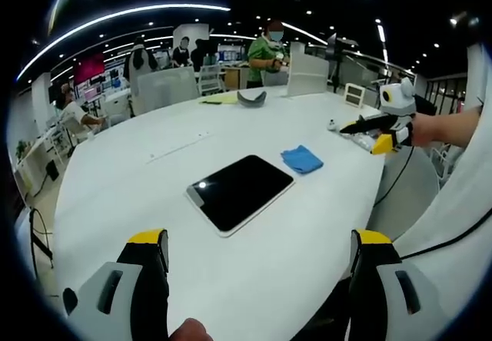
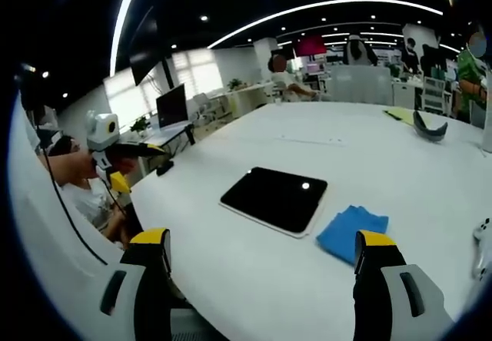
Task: Wipe the mirror surface with the cleaning cloth until all visible marks leave the cleaned area.
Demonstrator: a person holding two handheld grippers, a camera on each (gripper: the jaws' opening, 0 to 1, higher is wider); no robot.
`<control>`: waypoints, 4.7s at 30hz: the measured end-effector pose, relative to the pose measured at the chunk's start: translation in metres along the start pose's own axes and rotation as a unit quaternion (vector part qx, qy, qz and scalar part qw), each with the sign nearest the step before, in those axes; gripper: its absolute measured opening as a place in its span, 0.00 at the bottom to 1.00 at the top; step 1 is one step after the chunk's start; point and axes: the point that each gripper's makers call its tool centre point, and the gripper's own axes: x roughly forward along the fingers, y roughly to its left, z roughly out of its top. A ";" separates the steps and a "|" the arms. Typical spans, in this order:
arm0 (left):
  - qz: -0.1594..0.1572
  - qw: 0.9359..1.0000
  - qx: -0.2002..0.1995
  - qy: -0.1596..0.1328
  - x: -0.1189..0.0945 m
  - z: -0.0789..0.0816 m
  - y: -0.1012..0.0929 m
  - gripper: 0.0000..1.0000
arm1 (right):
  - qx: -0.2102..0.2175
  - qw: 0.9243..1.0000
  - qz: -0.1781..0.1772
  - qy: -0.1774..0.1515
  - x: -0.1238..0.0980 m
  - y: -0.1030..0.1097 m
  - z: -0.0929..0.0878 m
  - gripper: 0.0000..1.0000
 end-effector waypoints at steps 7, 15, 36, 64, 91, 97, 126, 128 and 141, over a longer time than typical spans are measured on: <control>0.001 1.000 -0.005 -0.004 0.002 -0.001 -0.001 0.99 | 0.001 1.000 0.005 0.006 0.000 0.002 -0.001 1.00; 0.003 1.000 -0.010 -0.002 0.002 -0.004 -0.001 0.99 | 0.002 1.000 0.006 0.009 0.001 0.004 -0.004 1.00; 0.004 1.000 -0.019 -0.004 0.003 -0.001 0.001 0.99 | -0.005 0.999 -0.012 0.034 0.003 -0.004 -0.020 1.00; 0.003 1.000 -0.005 0.009 0.007 -0.002 0.000 0.99 | -0.002 0.999 -0.003 0.036 -0.001 -0.002 -0.019 1.00; 0.013 1.000 -0.009 0.009 0.012 0.002 -0.007 0.99 | -0.021 0.999 -0.004 0.035 0.005 -0.029 -0.013 0.96; 0.018 1.000 -0.012 0.014 0.013 -0.001 -0.012 0.99 | -0.026 0.999 -0.008 0.024 0.007 -0.050 -0.004 0.95; 0.039 0.998 -0.028 0.027 0.017 0.004 -0.030 0.99 | -0.086 0.995 -0.051 -0.012 0.008 -0.157 0.052 0.75; 0.040 0.998 -0.028 0.028 0.017 0.004 -0.031 0.99 | -0.088 0.995 -0.054 -0.016 0.008 -0.157 0.055 0.72; 0.046 0.997 -0.031 0.044 0.017 -0.002 -0.038 0.99 | -0.106 0.993 -0.050 -0.016 0.017 -0.153 0.052 0.58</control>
